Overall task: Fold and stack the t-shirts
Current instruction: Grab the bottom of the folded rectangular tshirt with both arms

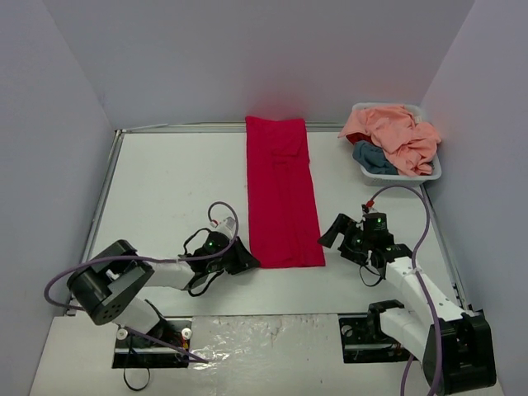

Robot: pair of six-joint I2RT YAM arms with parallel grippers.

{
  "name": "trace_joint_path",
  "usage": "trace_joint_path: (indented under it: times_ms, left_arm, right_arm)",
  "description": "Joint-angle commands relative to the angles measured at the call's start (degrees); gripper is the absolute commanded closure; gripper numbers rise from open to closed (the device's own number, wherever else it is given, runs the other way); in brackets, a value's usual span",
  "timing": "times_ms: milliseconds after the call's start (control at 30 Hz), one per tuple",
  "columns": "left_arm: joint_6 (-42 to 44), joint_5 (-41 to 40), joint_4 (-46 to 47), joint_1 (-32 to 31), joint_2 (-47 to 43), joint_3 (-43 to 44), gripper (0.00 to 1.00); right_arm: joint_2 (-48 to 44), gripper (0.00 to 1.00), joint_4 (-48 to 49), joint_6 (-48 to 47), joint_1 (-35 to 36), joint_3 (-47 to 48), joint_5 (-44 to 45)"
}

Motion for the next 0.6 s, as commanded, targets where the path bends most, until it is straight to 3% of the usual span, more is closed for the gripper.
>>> trace_joint_path:
  times_ms: [0, 567]
  left_arm:
    - [6.4, -4.42, -21.46, -0.24, -4.93, 1.41, 0.97]
    - [7.81, -5.31, -23.42, -0.24, -7.06, 1.94, 0.98]
  right_arm:
    - [1.28, 0.01, -0.6, 1.26, -0.27, -0.47, -0.91]
    - [-2.32, 0.19, -0.42, 3.02, 0.52, -4.77, -6.36]
